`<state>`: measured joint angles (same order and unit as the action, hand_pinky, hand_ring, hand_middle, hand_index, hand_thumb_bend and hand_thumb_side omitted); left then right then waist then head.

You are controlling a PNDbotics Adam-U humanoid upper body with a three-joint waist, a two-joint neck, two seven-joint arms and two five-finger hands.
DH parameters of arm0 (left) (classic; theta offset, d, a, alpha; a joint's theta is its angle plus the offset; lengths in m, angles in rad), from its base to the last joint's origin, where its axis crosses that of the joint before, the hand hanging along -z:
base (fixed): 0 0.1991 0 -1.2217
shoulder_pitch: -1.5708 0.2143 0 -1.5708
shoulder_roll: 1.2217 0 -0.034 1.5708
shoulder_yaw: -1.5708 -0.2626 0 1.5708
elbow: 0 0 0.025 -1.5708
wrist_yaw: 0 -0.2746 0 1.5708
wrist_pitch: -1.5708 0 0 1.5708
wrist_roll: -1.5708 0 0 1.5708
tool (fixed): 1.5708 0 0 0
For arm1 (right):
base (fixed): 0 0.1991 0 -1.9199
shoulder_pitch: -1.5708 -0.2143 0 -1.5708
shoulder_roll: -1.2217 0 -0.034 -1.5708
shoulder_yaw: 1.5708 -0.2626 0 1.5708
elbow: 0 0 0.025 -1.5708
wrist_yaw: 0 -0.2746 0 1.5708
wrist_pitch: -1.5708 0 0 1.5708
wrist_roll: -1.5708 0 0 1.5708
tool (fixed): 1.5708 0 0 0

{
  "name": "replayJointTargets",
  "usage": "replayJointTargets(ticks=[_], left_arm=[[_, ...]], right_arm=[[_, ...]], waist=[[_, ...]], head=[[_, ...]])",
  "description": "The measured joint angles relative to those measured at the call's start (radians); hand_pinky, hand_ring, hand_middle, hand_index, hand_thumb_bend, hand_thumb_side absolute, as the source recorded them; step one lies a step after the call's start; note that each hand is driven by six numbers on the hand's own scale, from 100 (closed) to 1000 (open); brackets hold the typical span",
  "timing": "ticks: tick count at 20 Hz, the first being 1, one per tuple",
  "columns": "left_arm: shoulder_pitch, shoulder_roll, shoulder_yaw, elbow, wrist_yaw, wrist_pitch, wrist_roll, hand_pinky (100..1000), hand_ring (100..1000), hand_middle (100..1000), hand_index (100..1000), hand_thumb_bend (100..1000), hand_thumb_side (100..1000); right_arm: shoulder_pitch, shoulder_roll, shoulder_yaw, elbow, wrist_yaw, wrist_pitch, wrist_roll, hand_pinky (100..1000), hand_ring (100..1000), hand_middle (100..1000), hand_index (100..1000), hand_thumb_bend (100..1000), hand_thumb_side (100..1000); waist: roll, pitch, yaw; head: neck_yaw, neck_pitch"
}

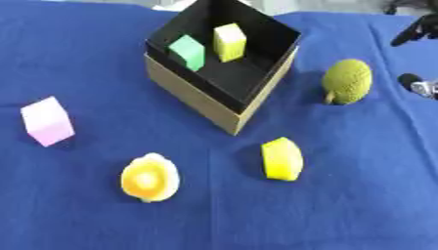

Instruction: Pick up objects on the table and place them in the box.

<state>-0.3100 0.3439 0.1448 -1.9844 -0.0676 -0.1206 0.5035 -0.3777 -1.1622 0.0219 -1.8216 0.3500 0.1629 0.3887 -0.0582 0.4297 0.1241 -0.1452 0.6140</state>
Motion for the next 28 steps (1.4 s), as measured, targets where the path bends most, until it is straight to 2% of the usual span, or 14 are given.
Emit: replayJointTargets(ticks=[6, 14, 25, 28], left_arm=[[-0.008, 0.0, -0.006, 0.0, 0.005, -0.001, -0.006, 774, 736, 633, 770, 135, 596], [-0.015, -0.001, -0.01, 0.0, 0.009, -0.002, -0.01, 774, 736, 633, 770, 132, 598], [-0.02, -0.002, -0.012, 0.0, 0.014, -0.006, -0.014, 774, 736, 633, 768, 129, 599], [-0.024, -0.002, -0.012, 0.0, 0.015, -0.006, -0.015, 774, 736, 632, 768, 128, 599]], right_arm=[[-0.06, 0.034, 0.043, 0.063, 0.022, -0.014, 0.022, 855, 852, 777, 819, 250, 100], [-0.119, 0.075, 0.084, 0.131, 0.049, -0.037, 0.051, 855, 853, 776, 821, 267, 100], [-0.161, 0.112, 0.11, 0.267, 0.137, -0.063, 0.092, 855, 854, 779, 819, 312, 100], [-0.171, 0.121, 0.117, 0.287, 0.154, -0.074, 0.098, 851, 846, 759, 785, 311, 100]], waist=[[0.0, 0.012, 0.016], [-0.004, 0.025, 0.036], [-0.009, 0.042, 0.048], [-0.009, 0.046, 0.05]], head=[[-0.015, -0.009], [-0.025, -0.017], [-0.033, -0.026], [-0.037, -0.026]])
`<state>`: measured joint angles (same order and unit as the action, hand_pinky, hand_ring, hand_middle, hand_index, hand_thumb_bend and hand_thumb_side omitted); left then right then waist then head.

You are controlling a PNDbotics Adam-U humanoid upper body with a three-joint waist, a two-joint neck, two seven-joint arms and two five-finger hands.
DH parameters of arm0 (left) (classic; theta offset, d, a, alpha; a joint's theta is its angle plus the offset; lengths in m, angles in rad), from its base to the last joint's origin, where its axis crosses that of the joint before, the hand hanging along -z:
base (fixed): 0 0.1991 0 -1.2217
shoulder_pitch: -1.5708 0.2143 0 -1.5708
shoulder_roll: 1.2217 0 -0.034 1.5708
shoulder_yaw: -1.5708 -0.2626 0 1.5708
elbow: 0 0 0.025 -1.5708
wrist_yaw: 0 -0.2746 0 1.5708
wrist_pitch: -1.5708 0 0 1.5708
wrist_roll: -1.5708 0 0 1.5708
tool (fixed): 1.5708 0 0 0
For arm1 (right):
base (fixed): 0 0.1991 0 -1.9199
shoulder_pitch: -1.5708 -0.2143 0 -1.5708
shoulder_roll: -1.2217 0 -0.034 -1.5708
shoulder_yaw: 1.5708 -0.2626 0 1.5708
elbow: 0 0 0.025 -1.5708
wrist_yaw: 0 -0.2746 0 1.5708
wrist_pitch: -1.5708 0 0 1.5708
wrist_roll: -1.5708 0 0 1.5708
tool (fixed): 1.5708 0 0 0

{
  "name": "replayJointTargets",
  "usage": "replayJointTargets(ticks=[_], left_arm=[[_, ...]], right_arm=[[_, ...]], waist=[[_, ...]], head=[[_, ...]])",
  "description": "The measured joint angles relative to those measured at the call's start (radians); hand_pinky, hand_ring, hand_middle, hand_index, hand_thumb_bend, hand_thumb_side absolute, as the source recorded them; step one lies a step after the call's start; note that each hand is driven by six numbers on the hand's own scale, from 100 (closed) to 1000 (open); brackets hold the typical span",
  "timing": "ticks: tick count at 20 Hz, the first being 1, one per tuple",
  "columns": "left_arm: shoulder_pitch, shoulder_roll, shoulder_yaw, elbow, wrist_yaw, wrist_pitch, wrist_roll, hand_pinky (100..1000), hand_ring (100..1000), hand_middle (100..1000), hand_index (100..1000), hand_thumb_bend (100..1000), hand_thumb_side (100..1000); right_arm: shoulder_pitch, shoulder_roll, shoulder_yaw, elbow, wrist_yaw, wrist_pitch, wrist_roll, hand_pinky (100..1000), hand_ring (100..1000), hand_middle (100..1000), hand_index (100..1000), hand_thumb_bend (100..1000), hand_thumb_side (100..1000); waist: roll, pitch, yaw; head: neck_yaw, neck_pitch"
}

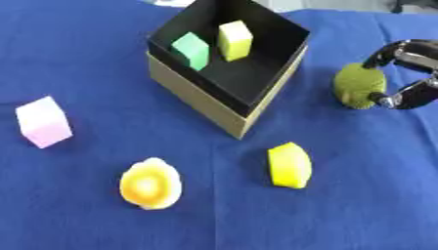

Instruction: Pick up objects on the table and place them in the box.

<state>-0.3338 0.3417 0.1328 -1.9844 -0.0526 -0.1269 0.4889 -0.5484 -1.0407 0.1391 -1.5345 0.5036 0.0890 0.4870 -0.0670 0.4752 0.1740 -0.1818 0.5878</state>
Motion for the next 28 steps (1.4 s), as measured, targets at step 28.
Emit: replayJointTargets(ticks=[28], left_arm=[[0.009, 0.0, 0.0, 0.0, 0.0, 0.002, -0.002, 776, 730, 626, 767, 126, 598]], right_arm=[[-0.002, -0.069, -0.102, -0.294, -0.163, 0.032, -0.259, 799, 656, 523, 584, 181, 100]], waist=[[-0.002, -0.056, -0.038]], head=[[0.013, 0.026]])
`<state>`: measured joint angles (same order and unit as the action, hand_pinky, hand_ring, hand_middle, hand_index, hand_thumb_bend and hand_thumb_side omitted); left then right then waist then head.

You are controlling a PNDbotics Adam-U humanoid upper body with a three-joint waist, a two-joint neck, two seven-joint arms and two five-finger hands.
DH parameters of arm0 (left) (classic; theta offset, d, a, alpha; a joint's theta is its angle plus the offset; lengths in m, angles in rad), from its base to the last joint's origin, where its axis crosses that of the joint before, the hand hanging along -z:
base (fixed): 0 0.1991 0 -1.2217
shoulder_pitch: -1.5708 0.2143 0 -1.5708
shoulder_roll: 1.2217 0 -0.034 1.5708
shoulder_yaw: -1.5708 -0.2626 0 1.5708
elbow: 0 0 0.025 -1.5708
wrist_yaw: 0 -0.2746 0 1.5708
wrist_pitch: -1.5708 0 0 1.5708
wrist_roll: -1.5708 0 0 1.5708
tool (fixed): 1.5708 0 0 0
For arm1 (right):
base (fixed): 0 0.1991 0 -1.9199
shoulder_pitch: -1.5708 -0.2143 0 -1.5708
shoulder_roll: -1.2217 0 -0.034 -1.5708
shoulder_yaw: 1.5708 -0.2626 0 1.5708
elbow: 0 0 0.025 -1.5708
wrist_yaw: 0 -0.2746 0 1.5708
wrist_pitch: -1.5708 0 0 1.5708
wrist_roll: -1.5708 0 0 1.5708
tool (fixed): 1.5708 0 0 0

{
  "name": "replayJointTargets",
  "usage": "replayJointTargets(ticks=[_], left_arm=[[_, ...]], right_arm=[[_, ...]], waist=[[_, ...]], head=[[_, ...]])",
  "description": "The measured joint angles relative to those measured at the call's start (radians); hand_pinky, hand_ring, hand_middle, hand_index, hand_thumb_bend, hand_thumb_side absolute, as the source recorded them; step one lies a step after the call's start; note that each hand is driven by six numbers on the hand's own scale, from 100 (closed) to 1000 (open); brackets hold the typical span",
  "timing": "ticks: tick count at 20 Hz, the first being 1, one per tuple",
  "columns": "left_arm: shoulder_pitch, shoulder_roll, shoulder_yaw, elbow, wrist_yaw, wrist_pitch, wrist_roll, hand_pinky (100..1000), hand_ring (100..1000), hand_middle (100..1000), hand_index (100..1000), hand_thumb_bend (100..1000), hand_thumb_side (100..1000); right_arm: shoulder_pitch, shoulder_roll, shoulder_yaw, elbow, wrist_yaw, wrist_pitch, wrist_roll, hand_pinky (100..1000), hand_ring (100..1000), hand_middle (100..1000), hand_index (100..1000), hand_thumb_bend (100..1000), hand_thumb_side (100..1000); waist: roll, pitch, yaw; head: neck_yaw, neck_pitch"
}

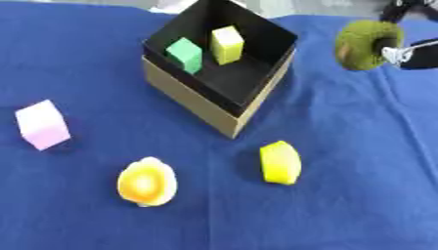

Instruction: Pick up objects on the table and place them in the box.

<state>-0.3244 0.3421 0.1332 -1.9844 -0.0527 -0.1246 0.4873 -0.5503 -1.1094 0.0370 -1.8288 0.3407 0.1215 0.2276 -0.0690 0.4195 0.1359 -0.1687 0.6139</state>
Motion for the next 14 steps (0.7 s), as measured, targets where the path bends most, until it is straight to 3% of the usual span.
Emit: replayJointTargets(ticks=[2, 3, 5, 10, 14], left_arm=[[0.001, 0.003, 0.0, 0.0, 0.0, 0.001, -0.001, 776, 729, 625, 767, 125, 610], [0.003, 0.003, 0.0, 0.0, 0.0, 0.001, -0.001, 776, 729, 625, 767, 127, 598], [0.005, 0.004, 0.0, 0.0, 0.0, 0.002, -0.002, 776, 729, 625, 767, 127, 598], [0.005, 0.011, -0.003, 0.0, 0.0, 0.002, -0.007, 776, 730, 625, 767, 129, 597], [0.0, 0.011, -0.007, 0.0, 0.0, 0.002, -0.011, 776, 729, 625, 767, 130, 596]], right_arm=[[-0.033, -0.008, 0.0, -0.023, -0.02, 0.0, 0.009, 799, 656, 524, 586, 131, 100], [-0.056, -0.009, 0.002, -0.032, -0.028, -0.001, 0.017, 800, 656, 525, 586, 174, 100], [-0.111, -0.009, 0.02, -0.046, -0.04, -0.006, 0.041, 800, 657, 526, 588, 175, 100], [-0.243, 0.027, 0.102, -0.057, -0.044, -0.026, 0.13, 805, 662, 535, 601, 171, 100], [-0.307, 0.079, 0.166, -0.029, -0.03, -0.04, 0.193, 807, 664, 528, 606, 159, 100]], waist=[[-0.003, -0.003, 0.0], [-0.004, -0.004, 0.002], [-0.005, -0.009, 0.009], [-0.012, -0.014, 0.027], [-0.021, -0.014, 0.04]], head=[[0.0, 0.002], [-0.001, 0.002], [-0.005, 0.004], [-0.02, 0.011], [-0.03, 0.011]])
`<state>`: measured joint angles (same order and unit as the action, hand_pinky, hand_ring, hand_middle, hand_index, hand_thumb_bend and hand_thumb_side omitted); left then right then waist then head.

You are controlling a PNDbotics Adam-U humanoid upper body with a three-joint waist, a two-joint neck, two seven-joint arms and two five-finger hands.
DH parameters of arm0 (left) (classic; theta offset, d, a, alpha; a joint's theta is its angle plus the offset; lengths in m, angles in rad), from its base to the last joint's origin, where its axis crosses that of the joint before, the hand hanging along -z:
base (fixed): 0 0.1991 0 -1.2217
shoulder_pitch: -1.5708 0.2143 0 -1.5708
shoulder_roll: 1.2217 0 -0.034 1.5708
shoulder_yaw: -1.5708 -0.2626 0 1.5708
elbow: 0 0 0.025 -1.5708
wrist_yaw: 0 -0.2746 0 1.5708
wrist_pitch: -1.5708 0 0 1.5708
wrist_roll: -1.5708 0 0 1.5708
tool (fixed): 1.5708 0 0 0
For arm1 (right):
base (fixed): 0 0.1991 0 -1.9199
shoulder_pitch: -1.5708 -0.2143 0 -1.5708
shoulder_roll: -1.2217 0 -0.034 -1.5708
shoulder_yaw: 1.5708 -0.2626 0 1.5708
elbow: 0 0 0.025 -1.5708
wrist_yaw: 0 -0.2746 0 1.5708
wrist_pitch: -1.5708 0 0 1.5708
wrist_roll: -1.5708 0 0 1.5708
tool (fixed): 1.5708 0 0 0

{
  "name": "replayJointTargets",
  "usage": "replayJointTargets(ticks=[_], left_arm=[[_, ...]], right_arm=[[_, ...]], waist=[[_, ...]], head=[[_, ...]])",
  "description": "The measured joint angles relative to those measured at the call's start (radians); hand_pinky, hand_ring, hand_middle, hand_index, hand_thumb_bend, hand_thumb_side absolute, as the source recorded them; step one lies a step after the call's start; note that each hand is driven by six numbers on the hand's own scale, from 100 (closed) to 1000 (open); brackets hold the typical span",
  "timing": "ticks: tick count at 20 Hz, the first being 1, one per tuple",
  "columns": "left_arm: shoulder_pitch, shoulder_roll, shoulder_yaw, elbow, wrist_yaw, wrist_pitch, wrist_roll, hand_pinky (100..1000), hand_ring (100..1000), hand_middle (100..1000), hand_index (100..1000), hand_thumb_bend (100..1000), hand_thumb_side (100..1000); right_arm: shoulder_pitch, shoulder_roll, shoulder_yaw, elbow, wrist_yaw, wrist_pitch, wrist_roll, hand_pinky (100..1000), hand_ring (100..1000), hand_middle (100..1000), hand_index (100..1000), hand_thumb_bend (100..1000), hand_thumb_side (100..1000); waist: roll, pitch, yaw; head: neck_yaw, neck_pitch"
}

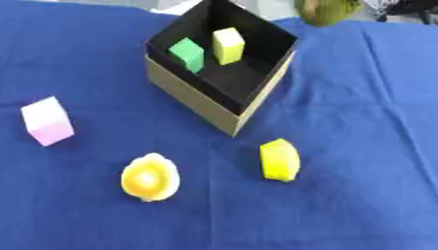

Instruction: Pick up objects on the table and place them in the box.

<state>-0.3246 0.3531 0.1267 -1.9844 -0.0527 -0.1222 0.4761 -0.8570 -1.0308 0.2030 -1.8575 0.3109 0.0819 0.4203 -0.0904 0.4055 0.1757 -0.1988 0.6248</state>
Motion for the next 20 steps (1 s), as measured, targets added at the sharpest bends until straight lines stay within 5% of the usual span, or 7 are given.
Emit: replayJointTargets(ticks=[11, 16, 20], left_arm=[[-0.011, 0.0, -0.002, 0.0, 0.002, -0.003, -0.004, 776, 729, 625, 767, 130, 595], [-0.012, 0.0, -0.005, 0.0, 0.005, -0.002, -0.006, 776, 729, 624, 767, 131, 595], [-0.013, -0.001, -0.005, 0.0, 0.005, -0.002, -0.006, 776, 729, 624, 767, 130, 596]], right_arm=[[-0.039, 0.113, 0.092, 0.174, 0.084, -0.029, 0.054, 807, 676, 549, 630, 132, 100], [-0.053, 0.147, 0.12, 0.22, 0.103, -0.041, 0.06, 828, 768, 697, 769, 100, 100], [-0.058, 0.154, 0.123, 0.233, 0.106, -0.038, 0.06, 834, 786, 722, 791, 100, 100]], waist=[[-0.01, 0.004, 0.031], [-0.01, 0.01, 0.036], [-0.01, 0.01, 0.036]], head=[[-0.019, -0.001], [-0.025, -0.001], [-0.025, -0.001]])
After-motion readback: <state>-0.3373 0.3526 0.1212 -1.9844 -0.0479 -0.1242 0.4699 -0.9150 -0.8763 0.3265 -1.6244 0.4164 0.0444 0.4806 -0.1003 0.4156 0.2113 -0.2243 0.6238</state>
